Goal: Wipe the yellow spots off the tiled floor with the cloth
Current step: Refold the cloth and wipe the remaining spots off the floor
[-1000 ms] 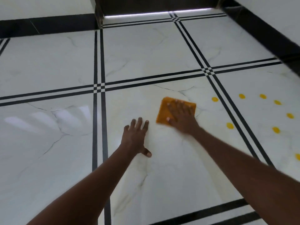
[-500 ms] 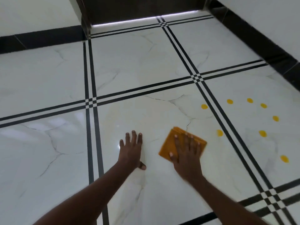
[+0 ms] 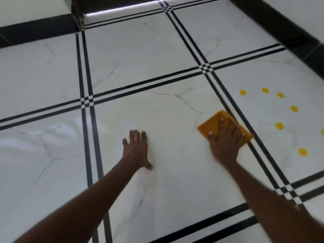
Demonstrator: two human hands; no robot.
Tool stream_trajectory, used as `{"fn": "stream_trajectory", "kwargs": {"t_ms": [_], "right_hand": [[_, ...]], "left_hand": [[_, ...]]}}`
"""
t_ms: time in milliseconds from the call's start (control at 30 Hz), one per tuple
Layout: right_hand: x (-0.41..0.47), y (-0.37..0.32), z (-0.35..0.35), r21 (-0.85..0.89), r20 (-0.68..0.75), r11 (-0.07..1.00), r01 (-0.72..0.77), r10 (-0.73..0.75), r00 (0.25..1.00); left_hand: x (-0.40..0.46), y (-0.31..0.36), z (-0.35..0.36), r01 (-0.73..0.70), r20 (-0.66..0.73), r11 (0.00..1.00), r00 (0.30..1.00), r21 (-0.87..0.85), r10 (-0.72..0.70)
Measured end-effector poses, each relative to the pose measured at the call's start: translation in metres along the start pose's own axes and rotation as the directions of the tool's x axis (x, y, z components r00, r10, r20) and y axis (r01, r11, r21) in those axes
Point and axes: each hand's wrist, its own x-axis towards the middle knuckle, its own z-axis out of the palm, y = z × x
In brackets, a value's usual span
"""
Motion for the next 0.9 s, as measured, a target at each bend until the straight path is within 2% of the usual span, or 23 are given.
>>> {"fn": "stream_trajectory", "kwargs": {"t_ms": [67, 133, 233, 300, 333, 400, 467, 533, 633, 667, 733, 833, 900], "right_hand": [[-0.059, -0.021, -0.003, 0.006, 0.028, 1.000, -0.002, 0.002, 1.000], [-0.079, -0.037, -0.005, 0.013, 0.051, 0.991, 0.133, -0.134, 0.990], [-0.019, -0.034, -0.003, -0.029, 0.121, 0.892, 0.450, -0.444, 0.888], [0.046, -0.018, 0.004, -0.039, 0.154, 0.835, 0.549, -0.538, 0.829], [0.073, -0.009, 0.007, -0.051, 0.150, 0.851, 0.522, -0.510, 0.847], [0.116, 0.010, 0.006, -0.074, 0.104, 0.925, 0.373, -0.365, 0.925], [0.126, 0.026, 0.004, -0.067, 0.069, 0.965, 0.253, -0.248, 0.966], [0.106, 0.025, 0.003, -0.010, 0.005, 0.993, 0.115, -0.115, 0.993], [0.037, -0.016, -0.001, 0.095, -0.053, 0.991, -0.096, 0.102, 0.993], [0.014, -0.030, -0.004, 0.102, -0.040, 0.992, -0.069, 0.074, 0.996], [-0.005, -0.049, -0.002, 0.081, 0.011, 0.991, 0.107, -0.108, 0.994], [0.055, -0.052, 0.006, 0.044, 0.083, 0.906, 0.422, -0.424, 0.902], [0.112, -0.040, 0.013, 0.014, 0.128, 0.856, 0.517, -0.514, 0.848]], "left_hand": [[0.008, 0.026, -0.013, -0.028, -0.056, 1.000, 0.998, 0.009, 0.028], [0.016, 0.048, -0.017, -0.072, -0.027, 0.996, 0.997, 0.042, 0.073], [0.028, 0.056, -0.010, -0.071, -0.008, 0.992, 0.997, 0.106, 0.073], [0.032, 0.054, -0.007, -0.077, -0.003, 0.992, 0.997, 0.100, 0.078], [0.032, 0.051, -0.006, -0.078, -0.003, 0.993, 0.997, 0.093, 0.079], [0.034, 0.049, -0.008, -0.081, 0.002, 0.993, 0.997, 0.083, 0.081], [0.033, 0.050, -0.008, -0.085, 0.013, 0.993, 0.996, 0.083, 0.085], [0.030, 0.052, -0.009, -0.083, 0.013, 0.992, 0.997, 0.091, 0.082], [0.029, 0.054, -0.014, -0.078, 0.028, 0.994, 0.997, 0.075, 0.076], [0.029, 0.055, -0.014, -0.079, 0.031, 0.995, 0.997, 0.069, 0.077], [0.029, 0.055, -0.014, -0.073, 0.031, 0.996, 0.997, 0.055, 0.071], [0.031, 0.051, -0.011, -0.077, 0.019, 0.996, 0.997, 0.050, 0.076], [0.033, 0.050, -0.009, -0.086, 0.005, 0.994, 0.996, 0.067, 0.086]]}}
